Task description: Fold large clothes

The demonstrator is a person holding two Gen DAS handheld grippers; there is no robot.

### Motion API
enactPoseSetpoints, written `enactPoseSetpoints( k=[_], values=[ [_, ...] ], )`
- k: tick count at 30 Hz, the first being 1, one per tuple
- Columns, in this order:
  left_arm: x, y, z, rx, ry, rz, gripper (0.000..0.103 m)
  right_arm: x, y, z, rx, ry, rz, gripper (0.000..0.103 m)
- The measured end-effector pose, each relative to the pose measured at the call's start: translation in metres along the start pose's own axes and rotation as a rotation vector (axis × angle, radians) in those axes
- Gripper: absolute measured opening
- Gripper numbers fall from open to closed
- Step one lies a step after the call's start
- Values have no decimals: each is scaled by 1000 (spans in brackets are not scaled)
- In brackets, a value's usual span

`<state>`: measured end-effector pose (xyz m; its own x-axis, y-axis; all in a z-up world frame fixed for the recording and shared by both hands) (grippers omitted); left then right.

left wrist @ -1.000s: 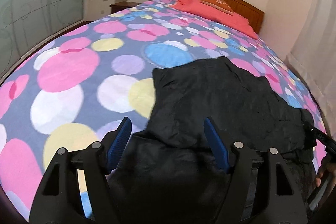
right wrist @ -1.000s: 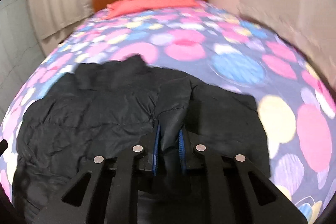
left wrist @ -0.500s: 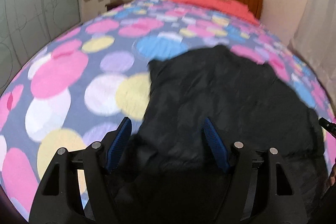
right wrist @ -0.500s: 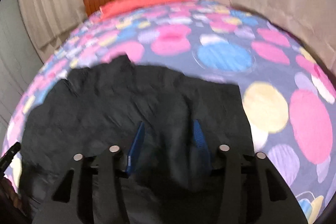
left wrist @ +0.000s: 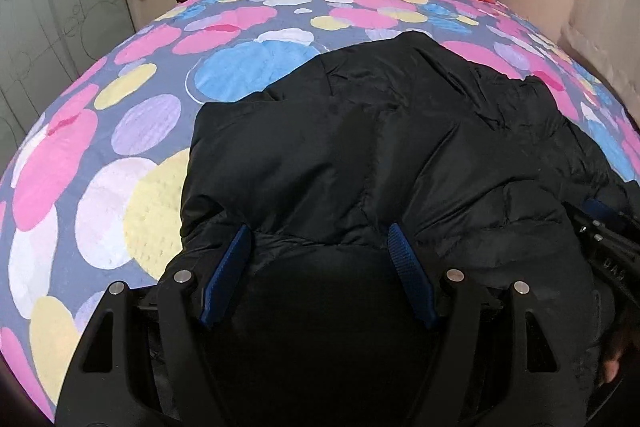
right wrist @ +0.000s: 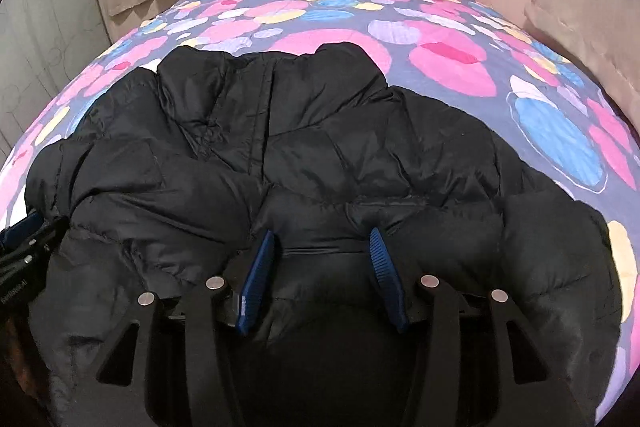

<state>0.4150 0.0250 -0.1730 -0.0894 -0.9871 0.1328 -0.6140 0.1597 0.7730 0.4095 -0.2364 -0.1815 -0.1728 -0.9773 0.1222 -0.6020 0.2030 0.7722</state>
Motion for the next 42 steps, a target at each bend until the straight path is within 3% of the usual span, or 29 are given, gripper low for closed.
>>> enactPoseSetpoints(
  k=[3,7,9,11,15,21,24,26,28,30,35,37,39,42],
  values=[
    [3,27,2,25,10,-10,67,12,24,2,-3,-40,-18,50],
    [17,63,17,103,-9,93,67,35,56,24,51,-56,32,54],
    [24,50,24,66,-29,102,67,43,45,38,3,-66,46,56],
    [26,22,32,-32,-38,94,68,45,28,50,-23,-73,17,57],
    [30,20,31,-33,-70,70,66,46,31,49,-30,-84,5,57],
    [9,59,10,105,18,125,68,69,52,34,68,-149,37,57],
    [-11,43,-8,99,57,83,71,72,36,21,60,-172,31,57],
    [-22,21,-10,38,63,34,71,68,14,18,22,-135,68,58],
    [-21,0,-3,-24,20,11,72,60,-4,21,-12,-106,57,61],
    [-16,2,-2,-2,-14,-23,72,61,1,19,-9,-98,61,61],
    [-22,32,5,11,11,35,72,81,38,34,20,-123,1,62],
    [-28,50,15,26,12,56,72,92,56,48,30,-121,13,70],
    [-36,70,29,35,4,47,78,109,71,63,38,-128,33,72],
    [-53,95,55,24,31,59,79,136,90,93,13,-149,65,72]
  ],
)
Point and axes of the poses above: each gripper's, at about its wrist camera, not at the fingertips, and y roughly against the way its jaws point, x to its right, z to its underside, the point moved 3 cm from there along -y, roughly the way its jaws point, and after that the axes turned 11 degrees about z, right-handed, at the moved point
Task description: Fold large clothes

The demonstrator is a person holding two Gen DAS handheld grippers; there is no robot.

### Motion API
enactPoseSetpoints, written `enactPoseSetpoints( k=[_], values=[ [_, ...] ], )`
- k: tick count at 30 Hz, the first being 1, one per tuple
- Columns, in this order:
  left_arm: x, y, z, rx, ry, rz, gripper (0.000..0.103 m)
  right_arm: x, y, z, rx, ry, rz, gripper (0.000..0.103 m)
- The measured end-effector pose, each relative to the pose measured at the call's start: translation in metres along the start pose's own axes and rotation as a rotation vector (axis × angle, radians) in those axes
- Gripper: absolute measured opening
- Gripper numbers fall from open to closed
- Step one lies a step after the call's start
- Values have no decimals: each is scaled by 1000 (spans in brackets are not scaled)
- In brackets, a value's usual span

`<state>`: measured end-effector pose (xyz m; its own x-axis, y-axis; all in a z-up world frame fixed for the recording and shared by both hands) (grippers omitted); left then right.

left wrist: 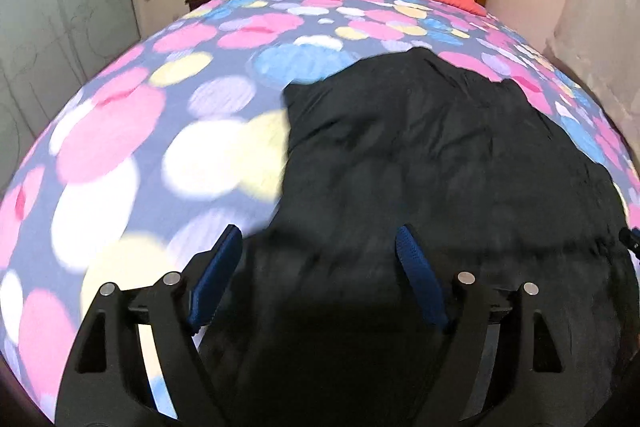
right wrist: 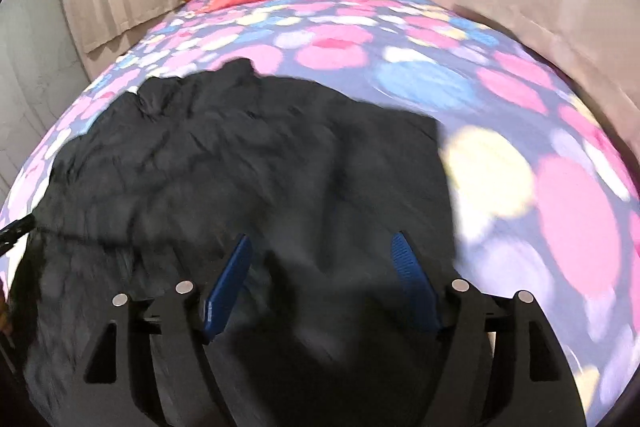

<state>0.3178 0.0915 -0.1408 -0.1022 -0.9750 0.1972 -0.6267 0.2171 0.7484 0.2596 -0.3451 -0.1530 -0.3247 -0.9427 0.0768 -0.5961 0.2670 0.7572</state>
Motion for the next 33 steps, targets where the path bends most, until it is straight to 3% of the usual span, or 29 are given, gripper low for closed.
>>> enactPoseSetpoints(
  k=[9,15,21,29,33],
  values=[
    [-56,69,91,-74,170,8,80,81,39,93,-105,-35,92,72],
    [-63,92,134,-104,248,67,80,104,55,138,-152,-96,41,77],
    [-57,110,159,-98,252,104,80,111,69,164,-170,-112,16,77],
    [-49,123,183,-99,298,240,80,121,85,197,-213,-186,-60,77],
    [-44,126,188,-83,292,253,80,122,91,207,-218,-217,-89,77]
  ],
)
Point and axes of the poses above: each gripper's, at about its wrist camera, not at the fingertips, and y roughly against the way its jaws point, x to its right, z to its underside, the point moved 3 cm from there along -y, roughly the way its jaws point, and after that the axes turned 11 degrees about z, right-handed, at the moved point
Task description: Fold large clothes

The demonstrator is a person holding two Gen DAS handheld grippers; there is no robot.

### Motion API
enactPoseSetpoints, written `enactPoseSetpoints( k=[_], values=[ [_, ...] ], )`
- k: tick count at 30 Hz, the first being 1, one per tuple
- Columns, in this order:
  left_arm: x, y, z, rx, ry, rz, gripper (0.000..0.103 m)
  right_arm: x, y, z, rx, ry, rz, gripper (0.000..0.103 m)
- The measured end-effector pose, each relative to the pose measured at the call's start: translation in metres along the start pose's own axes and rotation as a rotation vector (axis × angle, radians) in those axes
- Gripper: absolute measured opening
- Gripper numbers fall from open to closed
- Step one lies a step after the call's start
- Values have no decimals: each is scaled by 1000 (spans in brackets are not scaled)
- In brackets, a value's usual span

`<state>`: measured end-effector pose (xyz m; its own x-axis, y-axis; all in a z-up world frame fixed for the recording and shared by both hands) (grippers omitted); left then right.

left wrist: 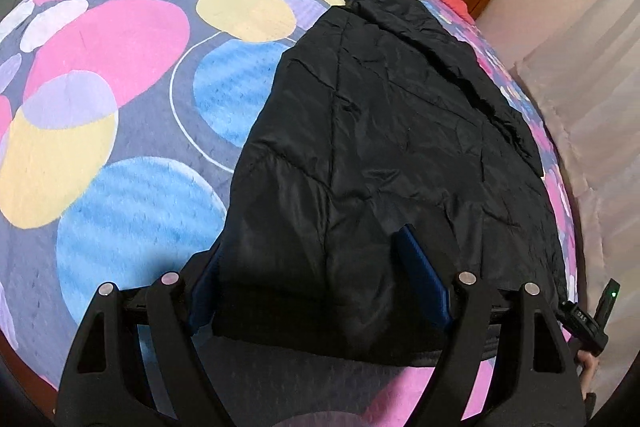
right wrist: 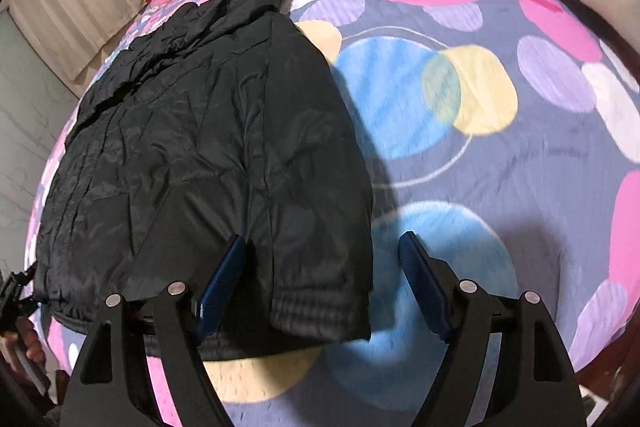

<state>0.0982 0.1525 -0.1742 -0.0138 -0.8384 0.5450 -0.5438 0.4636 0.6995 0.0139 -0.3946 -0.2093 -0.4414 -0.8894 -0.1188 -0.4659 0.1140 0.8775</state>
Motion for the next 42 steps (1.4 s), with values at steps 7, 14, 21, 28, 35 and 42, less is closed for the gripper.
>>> enactPoseSetpoints(
  k=[7,14,21,28,35,42],
  values=[
    [1,1,3,15,1,-26,64,-9,5,7,9,15,-26,55],
    [-7,7,4,43,47,-8,37,-16,8,10,21,11,-56,36],
    [2,14,6,81,20,11,16,-18,17,9,44,3,-85,20],
    [-10,13,9,63,86,4,59,-12,16,10,45,-16,-109,25],
    [3,8,17,40,39,16,57,6,9,15,15,-118,-139,48],
    [1,9,16,55,56,25,20,-4,12,18,25,-80,-138,32]
  ],
)
Point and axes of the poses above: each gripper's, at about its wrist camera, not at the fingertips, and y roughly against the way its jaws point, x to its right, z to its underside, the point moved 3 cm from there along -y, roughly the way its jaws point, and after that the axes turned 11 degrees about z, right-handed, at the moved point
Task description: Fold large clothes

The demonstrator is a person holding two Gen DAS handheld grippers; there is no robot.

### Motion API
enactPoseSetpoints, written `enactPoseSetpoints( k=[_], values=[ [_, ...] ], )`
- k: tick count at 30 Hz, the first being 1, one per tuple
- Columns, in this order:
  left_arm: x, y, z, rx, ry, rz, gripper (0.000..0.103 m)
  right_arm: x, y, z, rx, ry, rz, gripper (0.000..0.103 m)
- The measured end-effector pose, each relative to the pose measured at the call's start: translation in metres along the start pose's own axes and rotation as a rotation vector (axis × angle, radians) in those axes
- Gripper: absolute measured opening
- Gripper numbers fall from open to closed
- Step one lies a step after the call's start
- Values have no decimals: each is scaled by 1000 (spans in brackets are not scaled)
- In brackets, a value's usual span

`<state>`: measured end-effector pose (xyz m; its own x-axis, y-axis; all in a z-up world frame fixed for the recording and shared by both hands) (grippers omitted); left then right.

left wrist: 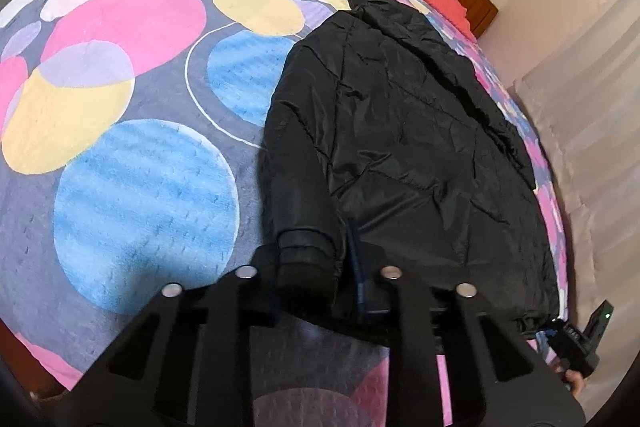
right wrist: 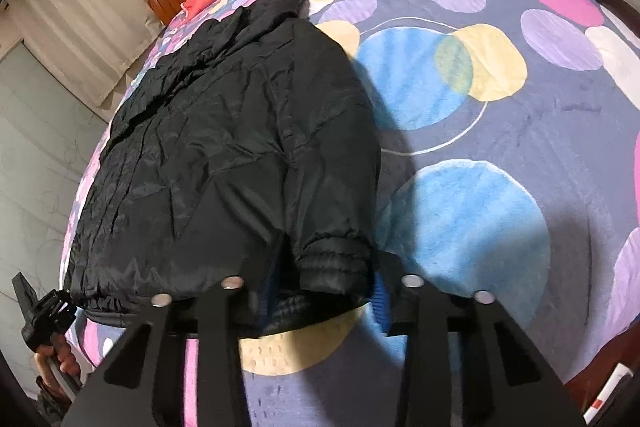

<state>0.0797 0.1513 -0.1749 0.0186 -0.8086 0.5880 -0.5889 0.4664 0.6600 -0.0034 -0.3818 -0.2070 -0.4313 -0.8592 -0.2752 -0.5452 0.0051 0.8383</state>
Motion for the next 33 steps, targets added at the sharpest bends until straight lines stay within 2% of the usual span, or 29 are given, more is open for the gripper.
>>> enactPoseSetpoints(
  k=[4,6,14,17,21,28,33],
  values=[
    [5,5,1,21,-17,-11,14,1,5,-1,13,-14,-31,18],
    [7,9,0,34,-17,-5,13,1,10,-3,26,-24,-49,16],
    [9,31,4,58,-12,17,12,1,24,1,29,-38,-79,14],
    [13,39,2,70,-10,29,11,4,30,-1,24,-80,-131,13],
    [23,51,-17,108,16,95,11,1,36,-18,29,-130,-224,13],
    [56,57,-53,154,-54,142,11,-28,48,-60,66,-128,-355,12],
    [76,55,-89,183,-78,188,11,-53,57,-101,124,-106,-407,12]
  ],
)
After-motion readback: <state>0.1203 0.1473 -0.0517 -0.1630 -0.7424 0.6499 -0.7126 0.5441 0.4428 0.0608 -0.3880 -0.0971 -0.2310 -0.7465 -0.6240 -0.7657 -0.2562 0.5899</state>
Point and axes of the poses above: each gripper's, at about its wrist camera, not at the fingertips, and y roughly against the way its jaws point, x to its right, z to its underside, the point moved 3 cm from there along -y, roughly the way its jaws point, and after that the axes turned 11 degrees about z, right-handed, at the moved point
